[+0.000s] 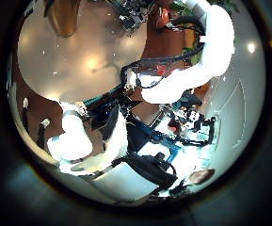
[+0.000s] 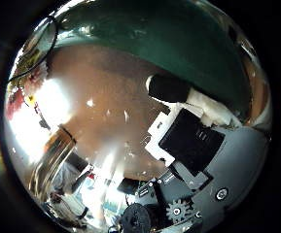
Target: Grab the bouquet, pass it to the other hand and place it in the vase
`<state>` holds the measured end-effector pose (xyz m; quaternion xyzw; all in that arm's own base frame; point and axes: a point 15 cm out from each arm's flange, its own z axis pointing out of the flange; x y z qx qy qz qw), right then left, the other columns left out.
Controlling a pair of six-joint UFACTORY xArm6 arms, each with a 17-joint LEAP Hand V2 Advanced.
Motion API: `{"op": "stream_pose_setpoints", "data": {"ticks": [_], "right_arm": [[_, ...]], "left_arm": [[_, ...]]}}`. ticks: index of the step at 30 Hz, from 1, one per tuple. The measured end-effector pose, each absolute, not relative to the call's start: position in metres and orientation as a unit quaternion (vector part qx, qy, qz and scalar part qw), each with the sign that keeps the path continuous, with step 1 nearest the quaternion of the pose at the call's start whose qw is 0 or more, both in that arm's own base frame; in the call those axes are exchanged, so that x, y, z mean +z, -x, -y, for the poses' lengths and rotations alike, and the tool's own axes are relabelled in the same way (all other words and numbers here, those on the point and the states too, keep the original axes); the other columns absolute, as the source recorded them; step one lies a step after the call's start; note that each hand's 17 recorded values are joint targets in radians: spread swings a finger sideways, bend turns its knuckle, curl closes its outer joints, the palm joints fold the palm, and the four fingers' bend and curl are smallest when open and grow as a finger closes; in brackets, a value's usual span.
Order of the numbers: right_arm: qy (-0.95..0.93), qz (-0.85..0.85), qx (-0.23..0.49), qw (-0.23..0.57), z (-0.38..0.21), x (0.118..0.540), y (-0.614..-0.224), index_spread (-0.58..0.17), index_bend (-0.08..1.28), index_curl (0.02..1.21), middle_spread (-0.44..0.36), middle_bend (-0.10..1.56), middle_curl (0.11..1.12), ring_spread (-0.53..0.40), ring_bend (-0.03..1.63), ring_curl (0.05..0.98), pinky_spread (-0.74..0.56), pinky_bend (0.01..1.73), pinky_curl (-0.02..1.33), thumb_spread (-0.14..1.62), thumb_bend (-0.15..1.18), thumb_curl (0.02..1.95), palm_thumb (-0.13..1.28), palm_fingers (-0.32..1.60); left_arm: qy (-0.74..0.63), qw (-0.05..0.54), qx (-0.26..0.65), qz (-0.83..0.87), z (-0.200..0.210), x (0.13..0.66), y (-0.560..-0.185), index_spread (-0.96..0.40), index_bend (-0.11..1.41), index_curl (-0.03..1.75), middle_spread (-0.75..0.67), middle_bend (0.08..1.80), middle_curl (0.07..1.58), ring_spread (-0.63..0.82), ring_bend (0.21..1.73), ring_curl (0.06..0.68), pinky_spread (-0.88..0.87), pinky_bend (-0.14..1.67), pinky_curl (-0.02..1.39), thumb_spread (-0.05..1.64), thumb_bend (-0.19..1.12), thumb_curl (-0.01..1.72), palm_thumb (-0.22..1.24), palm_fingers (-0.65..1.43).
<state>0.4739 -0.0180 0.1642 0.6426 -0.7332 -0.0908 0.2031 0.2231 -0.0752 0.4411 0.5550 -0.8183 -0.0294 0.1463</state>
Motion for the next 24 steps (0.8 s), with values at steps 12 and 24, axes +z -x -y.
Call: {"op": "stream_pose_setpoints", "data": {"ticks": [12,24], "right_arm": [[-0.638,0.763,-0.018,0.099,0.052,0.233,-0.477,-0.42,0.99,1.07,-0.261,1.19,1.06,-0.237,1.33,0.777,-0.19,1.49,0.48,0.94,0.07,0.71,1.16,1.12],[-0.645,0.76,-0.025,-0.073,0.056,0.343,-0.47,-0.358,1.02,1.1,-0.202,1.26,1.01,-0.215,1.36,0.798,-0.17,1.46,0.55,0.94,0.07,0.84,1.19,1.11]], "left_arm": [[-0.554,0.146,-0.027,0.819,0.076,0.444,-0.223,0.06,0.18,0.34,0.43,0.19,0.33,0.58,0.48,0.2,0.54,0.19,0.3,1.08,-0.02,0.33,0.35,0.08],[-0.555,0.138,-0.015,0.82,0.079,0.453,-0.227,0.06,0.18,0.35,0.43,0.19,0.33,0.58,0.47,0.198,0.54,0.19,0.29,1.08,-0.02,0.33,0.35,0.09]]}}
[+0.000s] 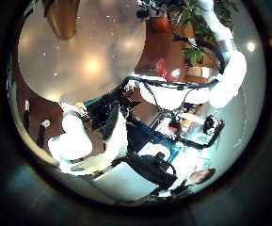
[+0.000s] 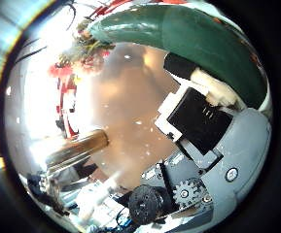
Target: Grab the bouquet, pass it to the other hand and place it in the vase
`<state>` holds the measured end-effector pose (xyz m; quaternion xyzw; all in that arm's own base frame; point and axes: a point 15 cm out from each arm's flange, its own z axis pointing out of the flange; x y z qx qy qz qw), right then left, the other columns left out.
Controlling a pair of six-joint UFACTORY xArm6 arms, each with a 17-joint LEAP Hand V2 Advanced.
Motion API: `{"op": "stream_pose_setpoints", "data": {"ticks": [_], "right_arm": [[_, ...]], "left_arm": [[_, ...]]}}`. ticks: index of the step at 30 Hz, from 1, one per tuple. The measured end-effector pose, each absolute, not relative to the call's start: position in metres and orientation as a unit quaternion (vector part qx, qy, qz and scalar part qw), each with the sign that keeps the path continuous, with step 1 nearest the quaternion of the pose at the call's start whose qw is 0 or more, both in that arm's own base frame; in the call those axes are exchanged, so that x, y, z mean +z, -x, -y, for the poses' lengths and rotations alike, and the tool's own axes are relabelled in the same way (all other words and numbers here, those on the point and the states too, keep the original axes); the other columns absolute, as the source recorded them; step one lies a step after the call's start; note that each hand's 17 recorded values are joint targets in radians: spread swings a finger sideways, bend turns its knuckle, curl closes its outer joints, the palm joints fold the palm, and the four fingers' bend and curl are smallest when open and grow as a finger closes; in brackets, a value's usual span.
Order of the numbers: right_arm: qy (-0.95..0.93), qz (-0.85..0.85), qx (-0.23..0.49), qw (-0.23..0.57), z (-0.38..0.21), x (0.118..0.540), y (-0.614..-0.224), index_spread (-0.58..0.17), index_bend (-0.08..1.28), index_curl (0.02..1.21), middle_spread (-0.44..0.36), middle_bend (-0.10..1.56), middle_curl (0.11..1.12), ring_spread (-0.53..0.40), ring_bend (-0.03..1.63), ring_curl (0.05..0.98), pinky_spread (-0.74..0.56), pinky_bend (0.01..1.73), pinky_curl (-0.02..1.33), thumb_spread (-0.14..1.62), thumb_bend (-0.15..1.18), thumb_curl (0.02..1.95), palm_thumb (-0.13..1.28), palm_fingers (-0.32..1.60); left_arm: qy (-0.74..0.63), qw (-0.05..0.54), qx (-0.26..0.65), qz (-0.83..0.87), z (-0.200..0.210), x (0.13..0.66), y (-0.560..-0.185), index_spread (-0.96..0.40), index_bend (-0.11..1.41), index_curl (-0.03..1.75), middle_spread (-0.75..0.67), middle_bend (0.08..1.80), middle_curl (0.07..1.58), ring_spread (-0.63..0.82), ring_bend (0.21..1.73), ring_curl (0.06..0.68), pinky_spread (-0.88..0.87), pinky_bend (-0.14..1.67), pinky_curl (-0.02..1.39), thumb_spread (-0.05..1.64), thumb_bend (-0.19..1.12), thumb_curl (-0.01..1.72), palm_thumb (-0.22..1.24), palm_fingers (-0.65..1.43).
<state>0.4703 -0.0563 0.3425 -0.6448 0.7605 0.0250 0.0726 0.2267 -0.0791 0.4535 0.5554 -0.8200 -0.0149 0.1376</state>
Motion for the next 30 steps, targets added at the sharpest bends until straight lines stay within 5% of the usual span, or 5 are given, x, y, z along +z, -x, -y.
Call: {"op": "stream_pose_setpoints", "data": {"ticks": [15,30], "right_arm": [[0.611,-0.707,0.087,0.345,0.052,0.465,-0.449,-0.314,1.03,1.1,-0.162,1.31,0.95,-0.2,1.39,0.793,-0.16,1.4,0.63,0.92,0.05,0.98,1.17,1.12],[0.6,-0.494,0.294,0.556,-0.004,0.51,-0.412,-0.287,1.05,1.08,-0.146,1.35,0.89,-0.194,1.41,0.782,-0.17,1.35,0.71,0.92,0.03,1.11,1.16,1.12]], "left_arm": [[-0.554,0.157,0.097,0.811,0.107,0.501,-0.244,0.07,0.19,0.36,0.38,0.2,0.34,0.55,0.47,0.198,0.53,0.18,0.28,1.09,-0.02,0.33,0.35,0.16],[-0.523,0.22,0.257,0.782,0.151,0.562,-0.28,0.11,0.17,0.35,0.37,0.2,0.35,0.54,0.48,0.201,0.51,0.19,0.27,1.09,-0.03,0.32,0.33,0.18]]}}
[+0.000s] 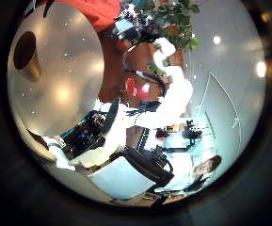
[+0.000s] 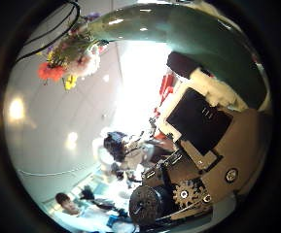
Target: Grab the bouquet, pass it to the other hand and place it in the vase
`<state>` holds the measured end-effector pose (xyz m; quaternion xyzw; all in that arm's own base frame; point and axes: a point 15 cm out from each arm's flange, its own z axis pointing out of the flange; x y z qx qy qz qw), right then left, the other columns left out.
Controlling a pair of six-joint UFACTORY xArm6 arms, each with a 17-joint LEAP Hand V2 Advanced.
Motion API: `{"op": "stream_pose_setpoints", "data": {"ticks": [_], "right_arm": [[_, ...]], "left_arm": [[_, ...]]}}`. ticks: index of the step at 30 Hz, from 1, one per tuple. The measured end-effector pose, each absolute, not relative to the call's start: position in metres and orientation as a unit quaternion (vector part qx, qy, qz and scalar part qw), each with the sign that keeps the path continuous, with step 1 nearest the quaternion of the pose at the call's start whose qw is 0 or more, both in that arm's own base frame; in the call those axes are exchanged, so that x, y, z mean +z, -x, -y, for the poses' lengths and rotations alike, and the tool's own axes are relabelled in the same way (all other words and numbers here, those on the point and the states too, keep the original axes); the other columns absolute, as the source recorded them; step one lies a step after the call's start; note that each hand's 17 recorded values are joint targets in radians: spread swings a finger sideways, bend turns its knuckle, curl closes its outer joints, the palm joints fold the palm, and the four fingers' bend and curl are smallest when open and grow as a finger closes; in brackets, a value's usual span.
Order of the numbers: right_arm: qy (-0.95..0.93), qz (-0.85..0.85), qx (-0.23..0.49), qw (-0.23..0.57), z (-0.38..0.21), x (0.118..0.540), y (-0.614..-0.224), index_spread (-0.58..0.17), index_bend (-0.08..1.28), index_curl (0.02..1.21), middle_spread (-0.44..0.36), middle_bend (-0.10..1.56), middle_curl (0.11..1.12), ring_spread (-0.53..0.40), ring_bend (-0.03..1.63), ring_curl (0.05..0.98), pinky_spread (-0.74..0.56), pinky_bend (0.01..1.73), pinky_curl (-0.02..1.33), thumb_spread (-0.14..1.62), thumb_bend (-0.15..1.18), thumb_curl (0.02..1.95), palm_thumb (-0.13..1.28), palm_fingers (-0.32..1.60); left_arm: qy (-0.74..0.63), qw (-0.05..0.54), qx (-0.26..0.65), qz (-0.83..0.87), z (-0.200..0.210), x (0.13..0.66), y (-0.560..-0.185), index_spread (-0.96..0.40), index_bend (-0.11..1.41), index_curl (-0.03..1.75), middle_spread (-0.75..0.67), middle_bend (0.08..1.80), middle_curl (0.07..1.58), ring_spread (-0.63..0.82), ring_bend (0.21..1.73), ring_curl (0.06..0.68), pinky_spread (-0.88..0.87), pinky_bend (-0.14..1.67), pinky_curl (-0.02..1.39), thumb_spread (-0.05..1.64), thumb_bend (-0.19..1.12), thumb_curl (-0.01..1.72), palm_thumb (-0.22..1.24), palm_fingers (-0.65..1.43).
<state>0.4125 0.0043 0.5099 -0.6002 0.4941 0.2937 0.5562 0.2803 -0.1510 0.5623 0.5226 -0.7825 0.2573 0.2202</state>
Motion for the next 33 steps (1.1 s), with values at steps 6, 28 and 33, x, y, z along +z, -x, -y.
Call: {"op": "stream_pose_setpoints", "data": {"ticks": [6,28,33], "right_arm": [[0.623,-0.433,0.317,0.569,-0.028,0.514,-0.397,-0.283,1.06,1.08,-0.143,1.36,0.88,-0.193,1.41,0.779,-0.16,1.34,0.74,0.92,0.02,1.14,1.16,1.12],[0.695,-0.315,0.362,0.535,-0.132,0.534,-0.329,-0.271,1.08,1.07,-0.141,1.37,0.86,-0.194,1.42,0.771,-0.16,1.29,0.83,0.93,0.0,1.23,1.16,1.11],[0.705,-0.304,0.364,0.527,-0.143,0.537,-0.32,-0.269,1.09,1.07,-0.14,1.38,0.86,-0.194,1.42,0.771,-0.17,1.28,0.84,0.93,0.0,1.25,1.15,1.11]], "left_arm": [[-0.502,0.251,0.331,0.759,0.156,0.589,-0.293,0.13,0.16,0.34,0.37,0.2,0.35,0.53,0.49,0.202,0.51,0.19,0.27,1.08,-0.03,0.32,0.3,0.17],[-0.448,0.375,0.411,0.7,0.189,0.609,-0.323,0.22,0.15,0.28,0.44,0.21,0.36,0.56,0.57,0.215,0.51,0.24,0.32,1.03,-0.03,0.33,0.27,0.1],[-0.436,0.409,0.424,0.68,0.194,0.609,-0.326,0.23,0.15,0.28,0.45,0.22,0.36,0.56,0.58,0.215,0.51,0.25,0.32,1.01,-0.03,0.33,0.28,0.1]]}}
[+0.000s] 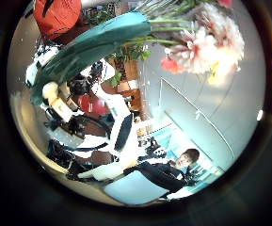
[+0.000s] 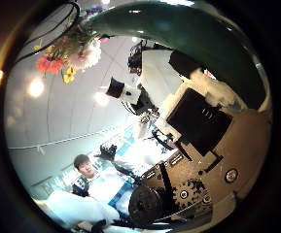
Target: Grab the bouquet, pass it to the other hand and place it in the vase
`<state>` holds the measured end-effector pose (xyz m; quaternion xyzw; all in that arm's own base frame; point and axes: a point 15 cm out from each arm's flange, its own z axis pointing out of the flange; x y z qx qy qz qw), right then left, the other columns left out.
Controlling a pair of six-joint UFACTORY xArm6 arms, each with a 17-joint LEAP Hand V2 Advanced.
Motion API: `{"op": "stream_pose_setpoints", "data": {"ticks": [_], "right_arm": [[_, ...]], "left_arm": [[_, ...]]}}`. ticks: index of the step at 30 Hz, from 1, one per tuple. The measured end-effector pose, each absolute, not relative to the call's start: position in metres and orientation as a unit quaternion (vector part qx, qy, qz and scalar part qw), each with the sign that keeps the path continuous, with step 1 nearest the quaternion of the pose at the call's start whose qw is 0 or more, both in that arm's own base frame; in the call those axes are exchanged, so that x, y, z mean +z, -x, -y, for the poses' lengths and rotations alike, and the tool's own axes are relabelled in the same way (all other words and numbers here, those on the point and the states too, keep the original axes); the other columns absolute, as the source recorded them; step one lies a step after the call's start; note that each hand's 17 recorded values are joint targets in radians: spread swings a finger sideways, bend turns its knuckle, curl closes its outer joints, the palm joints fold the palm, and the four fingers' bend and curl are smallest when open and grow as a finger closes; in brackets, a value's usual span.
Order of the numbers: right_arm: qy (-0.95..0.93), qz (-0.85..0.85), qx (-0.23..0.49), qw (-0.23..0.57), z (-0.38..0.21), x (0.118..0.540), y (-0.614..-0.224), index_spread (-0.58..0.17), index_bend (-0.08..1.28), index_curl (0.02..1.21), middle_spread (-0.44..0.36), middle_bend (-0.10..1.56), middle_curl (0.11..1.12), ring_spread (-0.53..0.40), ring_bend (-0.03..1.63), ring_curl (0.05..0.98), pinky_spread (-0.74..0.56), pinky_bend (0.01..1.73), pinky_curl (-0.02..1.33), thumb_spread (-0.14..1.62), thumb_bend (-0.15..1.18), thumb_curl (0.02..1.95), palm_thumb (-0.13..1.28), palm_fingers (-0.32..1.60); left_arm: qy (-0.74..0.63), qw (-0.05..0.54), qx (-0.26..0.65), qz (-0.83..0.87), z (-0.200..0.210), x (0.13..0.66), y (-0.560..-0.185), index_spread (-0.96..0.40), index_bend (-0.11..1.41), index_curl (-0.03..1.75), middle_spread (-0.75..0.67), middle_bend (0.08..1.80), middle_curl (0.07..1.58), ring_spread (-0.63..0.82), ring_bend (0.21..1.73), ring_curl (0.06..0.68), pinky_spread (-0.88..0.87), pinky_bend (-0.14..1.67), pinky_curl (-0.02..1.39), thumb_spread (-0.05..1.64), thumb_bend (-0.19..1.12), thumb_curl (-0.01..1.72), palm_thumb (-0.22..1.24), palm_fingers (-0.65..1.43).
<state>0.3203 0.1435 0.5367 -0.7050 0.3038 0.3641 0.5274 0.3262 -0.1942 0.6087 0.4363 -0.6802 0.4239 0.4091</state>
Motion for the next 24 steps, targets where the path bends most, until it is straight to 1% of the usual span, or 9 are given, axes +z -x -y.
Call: {"op": "stream_pose_setpoints", "data": {"ticks": [3,7,13,15,18,20,22,23,24], "right_arm": [[0.71,-0.299,0.369,0.52,-0.15,0.536,-0.316,-0.268,1.09,1.06,-0.14,1.38,0.86,-0.195,1.42,0.772,-0.17,1.28,0.85,0.93,0.0,1.25,1.15,1.11],[0.718,-0.293,0.375,0.508,-0.159,0.535,-0.309,-0.266,1.09,1.06,-0.14,1.38,0.85,-0.195,1.42,0.772,-0.17,1.27,0.86,0.94,0.0,1.26,1.15,1.11],[0.731,-0.297,0.38,0.484,-0.165,0.522,-0.305,-0.264,1.09,1.05,-0.14,1.38,0.85,-0.195,1.42,0.773,-0.17,1.26,0.88,0.94,-0.01,1.27,1.13,1.11],[0.734,-0.295,0.383,0.476,-0.167,0.519,-0.303,-0.264,1.1,1.05,-0.14,1.38,0.85,-0.195,1.42,0.773,-0.17,1.25,0.88,0.94,0.0,1.27,1.13,1.11],[0.738,-0.296,0.386,0.468,-0.17,0.514,-0.302,-0.263,1.1,1.05,-0.139,1.38,0.85,-0.195,1.42,0.773,-0.17,1.25,0.89,0.94,0.0,1.28,1.13,1.11],[0.738,-0.297,0.384,0.468,-0.172,0.513,-0.304,-0.262,1.1,1.05,-0.139,1.38,0.85,-0.195,1.42,0.773,-0.17,1.24,0.9,0.94,0.0,1.28,1.13,1.11],[0.742,-0.294,0.383,0.466,-0.179,0.512,-0.304,-0.262,1.1,1.05,-0.139,1.38,0.85,-0.195,1.42,0.774,-0.18,1.24,0.91,0.93,-0.01,1.28,1.13,1.11],[0.743,-0.293,0.383,0.464,-0.18,0.511,-0.304,-0.261,1.1,1.05,-0.139,1.38,0.85,-0.195,1.42,0.774,-0.18,1.24,0.91,0.93,-0.01,1.28,1.12,1.11],[0.744,-0.294,0.384,0.461,-0.181,0.51,-0.304,-0.261,1.1,1.05,-0.139,1.38,0.85,-0.195,1.42,0.774,-0.18,1.24,0.91,0.93,-0.01,1.28,1.12,1.11]], "left_arm": [[-0.422,0.428,0.431,0.673,0.199,0.613,-0.326,0.23,0.15,0.28,0.45,0.22,0.36,0.56,0.59,0.216,0.52,0.25,0.32,1.0,-0.03,0.33,0.28,0.11],[-0.396,0.459,0.428,0.67,0.202,0.619,-0.316,0.23,0.15,0.27,0.45,0.24,0.36,0.56,0.6,0.213,0.51,0.25,0.32,0.99,-0.03,0.34,0.29,0.11],[-0.379,0.484,0.433,0.659,0.205,0.626,-0.314,0.23,0.16,0.28,0.45,0.28,0.37,0.56,0.59,0.203,0.51,0.23,0.32,0.99,-0.03,0.34,0.31,0.15],[-0.375,0.489,0.43,0.659,0.205,0.627,-0.312,0.22,0.16,0.28,0.41,0.33,0.38,0.55,0.59,0.199,0.51,0.22,0.31,0.98,-0.03,0.34,0.31,0.2],[-0.373,0.497,0.428,0.656,0.208,0.628,-0.311,0.18,0.17,0.29,0.29,0.47,0.43,0.5,0.6,0.196,0.48,0.18,0.3,0.98,-0.02,0.35,0.34,0.34],[-0.375,0.504,0.422,0.654,0.21,0.627,-0.311,0.13,0.17,0.29,0.18,0.58,0.48,0.38,0.64,0.203,0.39,0.19,0.29,0.99,0.0,0.36,0.4,0.49],[-0.378,0.506,0.42,0.651,0.21,0.627,-0.312,0.07,0.16,0.29,0.07,0.67,0.52,0.18,0.72,0.217,0.23,0.3,0.32,1.0,0.01,0.37,0.47,0.71],[-0.379,0.508,0.42,0.649,0.21,0.627,-0.312,0.03,0.14,0.28,0.02,0.72,0.55,0.07,0.79,0.243,0.12,0.4,0.35,1.01,0.02,0.38,0.52,0.85],[-0.379,0.509,0.421,0.648,0.211,0.629,-0.313,-0.01,0.17,0.29,-0.04,0.75,0.57,-0.04,0.87,0.264,0.03,0.47,0.37,1.01,0.03,0.39,0.56,0.98]]}}
